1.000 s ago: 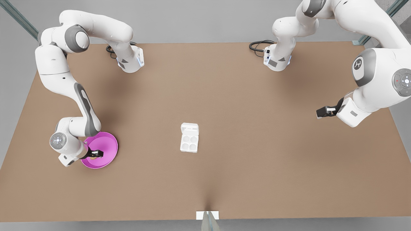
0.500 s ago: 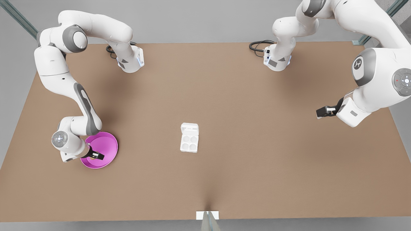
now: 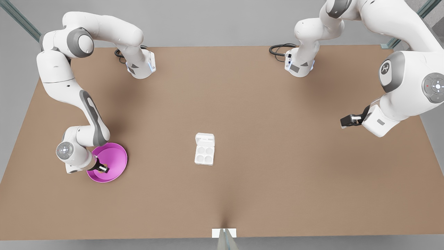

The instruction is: Pack egg into the box and close the box lid

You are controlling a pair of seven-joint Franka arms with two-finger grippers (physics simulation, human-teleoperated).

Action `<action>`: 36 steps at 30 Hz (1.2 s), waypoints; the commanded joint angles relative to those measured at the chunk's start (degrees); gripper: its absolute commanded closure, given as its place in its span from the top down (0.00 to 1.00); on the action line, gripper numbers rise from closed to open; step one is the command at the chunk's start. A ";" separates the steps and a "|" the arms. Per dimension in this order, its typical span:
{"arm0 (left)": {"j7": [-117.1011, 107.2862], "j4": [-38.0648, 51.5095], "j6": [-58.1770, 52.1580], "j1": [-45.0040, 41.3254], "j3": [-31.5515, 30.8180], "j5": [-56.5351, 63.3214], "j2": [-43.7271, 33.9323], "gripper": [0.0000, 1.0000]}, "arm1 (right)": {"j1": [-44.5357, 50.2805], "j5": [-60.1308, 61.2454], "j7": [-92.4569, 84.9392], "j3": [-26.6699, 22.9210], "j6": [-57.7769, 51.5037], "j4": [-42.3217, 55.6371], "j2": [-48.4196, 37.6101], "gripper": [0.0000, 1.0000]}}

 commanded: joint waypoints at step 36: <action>-0.17 -0.23 -0.20 0.05 -1.54 1.47 0.04 1.00 | 70.17 39.40 23.90 -32.16 -27.43 20.68 -1.52 0.49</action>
